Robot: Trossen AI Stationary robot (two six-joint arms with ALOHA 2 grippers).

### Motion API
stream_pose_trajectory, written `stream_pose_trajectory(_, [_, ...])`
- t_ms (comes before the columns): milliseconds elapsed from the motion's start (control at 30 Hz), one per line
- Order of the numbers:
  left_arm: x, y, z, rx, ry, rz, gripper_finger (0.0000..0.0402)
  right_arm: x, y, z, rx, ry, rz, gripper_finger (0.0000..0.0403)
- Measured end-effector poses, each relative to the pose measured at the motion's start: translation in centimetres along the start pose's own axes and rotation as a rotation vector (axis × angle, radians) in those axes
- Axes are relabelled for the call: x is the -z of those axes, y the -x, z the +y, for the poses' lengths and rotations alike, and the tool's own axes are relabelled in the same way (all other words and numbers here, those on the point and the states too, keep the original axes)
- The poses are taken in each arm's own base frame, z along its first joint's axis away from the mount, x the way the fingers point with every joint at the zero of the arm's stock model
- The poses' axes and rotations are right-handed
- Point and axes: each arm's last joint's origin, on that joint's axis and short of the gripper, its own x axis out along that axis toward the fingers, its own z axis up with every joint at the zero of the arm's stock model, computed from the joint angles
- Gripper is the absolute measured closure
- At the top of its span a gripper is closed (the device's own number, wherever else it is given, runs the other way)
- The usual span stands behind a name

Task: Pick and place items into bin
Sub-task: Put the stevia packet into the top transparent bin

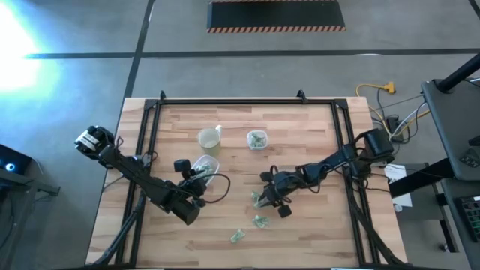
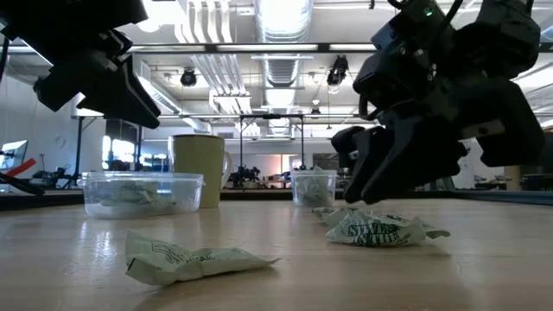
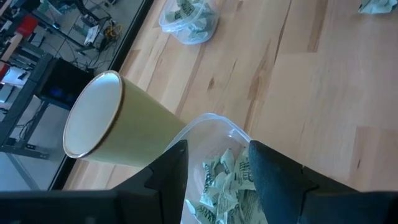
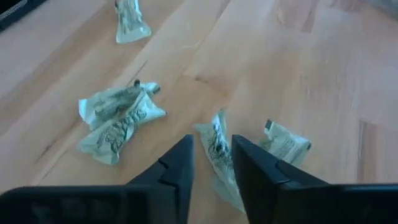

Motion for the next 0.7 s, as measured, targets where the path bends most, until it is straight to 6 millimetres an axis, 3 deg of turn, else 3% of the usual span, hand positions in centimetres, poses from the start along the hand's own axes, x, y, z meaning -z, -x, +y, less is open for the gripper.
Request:
stream_pose_trajectory(267, [0.07, -0.03, -0.01, 0.0, -0.001, 0.0, 0.0249, 0.02, -0.16, -0.03, -0.001, 0.006, -0.007, 0.0254])
stream_pose_trajectory(500, [0.12, -0.06, -0.01, 0.0, -0.002, 0.001, 0.0249, 0.61, -0.68, -0.1, -0.002, 0.011, 0.016, 0.0269])
stream_pose_trajectory(700, [0.11, -0.07, -0.04, 0.001, 0.002, 0.0, 0.0249, -0.04, -1.03, -0.22, 0.005, 0.036, 0.016, 0.0291])
